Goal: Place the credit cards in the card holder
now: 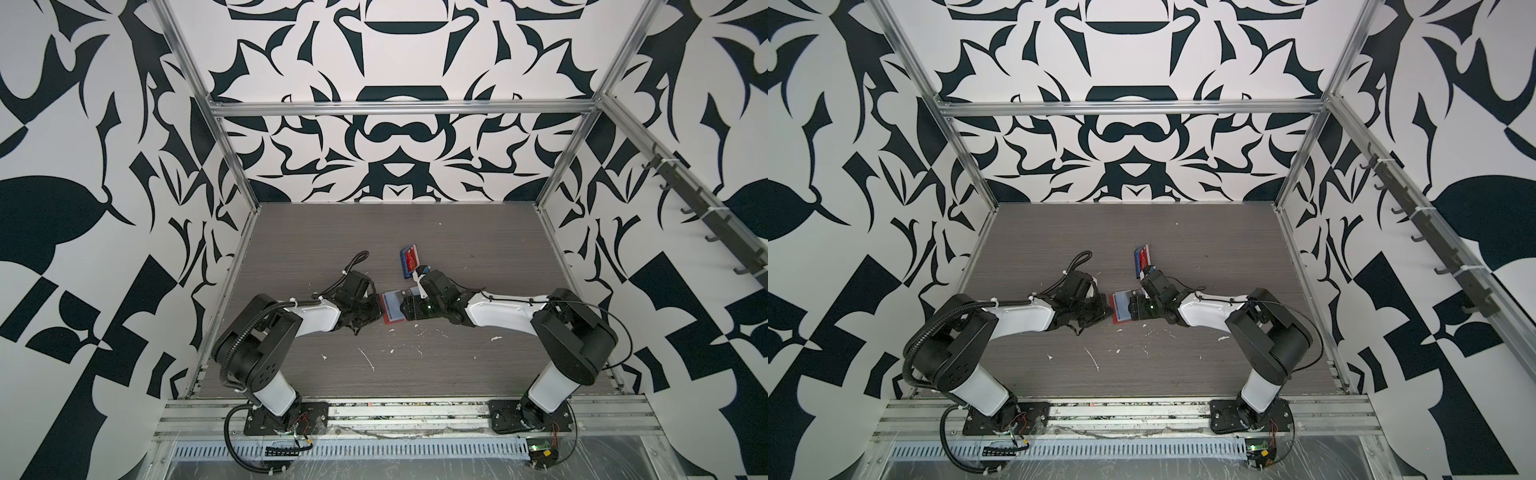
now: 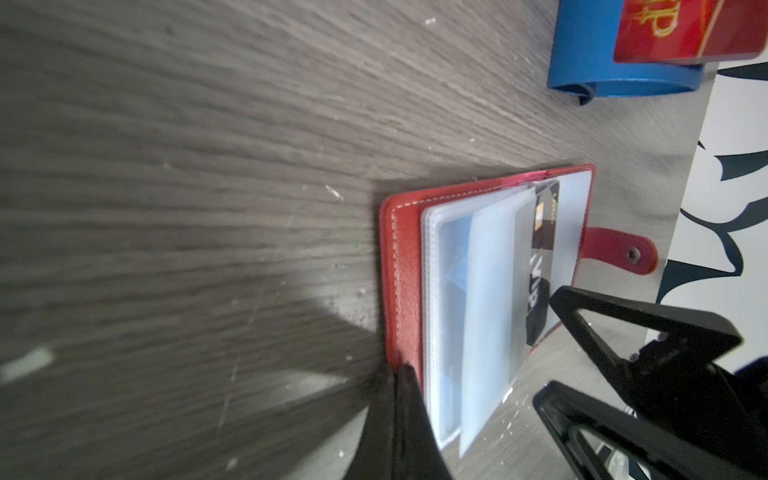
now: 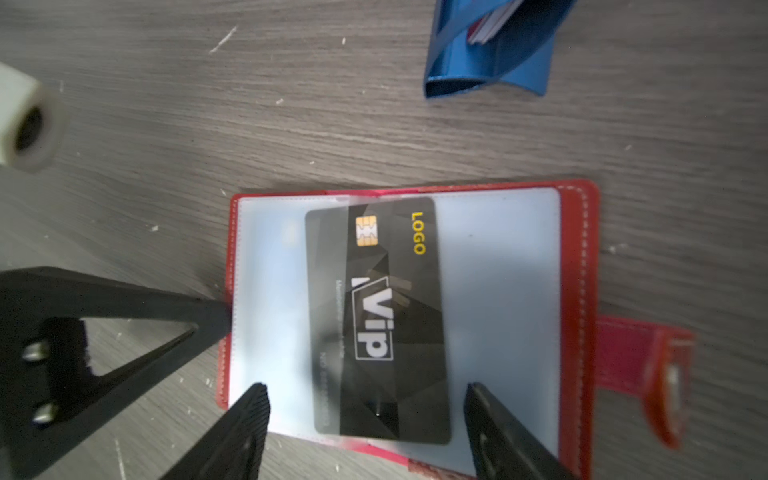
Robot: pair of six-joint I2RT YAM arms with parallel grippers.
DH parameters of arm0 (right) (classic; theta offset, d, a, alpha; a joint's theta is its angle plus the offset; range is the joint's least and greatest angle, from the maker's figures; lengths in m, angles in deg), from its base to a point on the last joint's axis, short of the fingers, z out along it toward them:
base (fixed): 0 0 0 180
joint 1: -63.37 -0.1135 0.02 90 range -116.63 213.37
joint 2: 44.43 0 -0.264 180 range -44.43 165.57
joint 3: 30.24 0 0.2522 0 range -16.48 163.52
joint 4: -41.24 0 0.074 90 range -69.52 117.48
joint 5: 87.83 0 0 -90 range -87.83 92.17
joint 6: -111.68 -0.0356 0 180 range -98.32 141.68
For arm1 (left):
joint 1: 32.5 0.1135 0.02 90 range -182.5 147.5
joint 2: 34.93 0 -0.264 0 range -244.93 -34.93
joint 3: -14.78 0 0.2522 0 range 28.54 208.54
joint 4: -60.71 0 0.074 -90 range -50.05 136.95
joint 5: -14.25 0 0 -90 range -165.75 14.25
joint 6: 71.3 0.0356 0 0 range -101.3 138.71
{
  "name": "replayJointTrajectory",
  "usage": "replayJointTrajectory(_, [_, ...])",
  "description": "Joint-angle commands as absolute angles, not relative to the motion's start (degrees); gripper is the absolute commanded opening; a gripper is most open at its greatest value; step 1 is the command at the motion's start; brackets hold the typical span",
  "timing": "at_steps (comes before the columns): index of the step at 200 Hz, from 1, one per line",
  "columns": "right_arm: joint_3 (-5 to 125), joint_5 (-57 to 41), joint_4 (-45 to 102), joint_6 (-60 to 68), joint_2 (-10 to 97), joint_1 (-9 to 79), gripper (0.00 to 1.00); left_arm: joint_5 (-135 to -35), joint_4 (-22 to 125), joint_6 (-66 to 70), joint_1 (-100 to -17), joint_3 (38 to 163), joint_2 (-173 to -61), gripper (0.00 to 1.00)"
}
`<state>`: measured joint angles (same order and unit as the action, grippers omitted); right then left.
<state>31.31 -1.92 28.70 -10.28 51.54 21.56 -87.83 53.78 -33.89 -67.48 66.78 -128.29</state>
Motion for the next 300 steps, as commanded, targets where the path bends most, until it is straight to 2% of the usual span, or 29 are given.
replayJointTrajectory(1, [33.20, 1.16, 23.75, -7.43, 48.89, 21.18, 0.79, -85.91, 46.34, -32.98, -67.83, 66.14, -129.41, 0.00])
replayJointTrajectory(29, [34.71, 4.34, 21.39, -6.14, 47.38, 21.00, 0.76, -85.99, 45.80, -32.47, -67.83, 66.56, -129.28, 0.00])
replayJointTrajectory(50, [36.16, 6.74, 19.48, -5.64, 47.19, 20.98, 0.70, -85.75, 45.32, -32.22, -67.83, 66.71, -129.02, 0.00])
replayJointTrajectory(86, [40.67, 9.41, 14.57, -4.07, 50.66, 21.00, 0.44, -85.60, 44.68, -31.91, -67.83, 67.26, -129.01, 0.00])
replayJointTrajectory(123, [44.44, 11.09, 10.82, -3.64, 54.83, 20.94, 0.10, -85.52, 44.39, -31.65, -67.83, 67.34, -128.93, 0.00])
replayJointTrajectory(143, [45.68, 11.43, 9.67, -3.54, 56.43, 20.94, 0.02, -85.56, 44.31, -31.51, -67.83, 67.39, -128.95, 0.00])
replayJointTrajectory(200, [47.97, 10.49, 8.07, -2.95, 59.89, 20.86, 0.00, -85.58, 44.13, -31.30, -67.83, 67.68, -128.97, 0.00])
replayJointTrajectory(300, [49.75, 0.34, 9.49, -2.72, 63.17, 20.91, 0.00, -85.80, 43.53, -30.37, -67.84, 68.40, -129.14, 0.00])
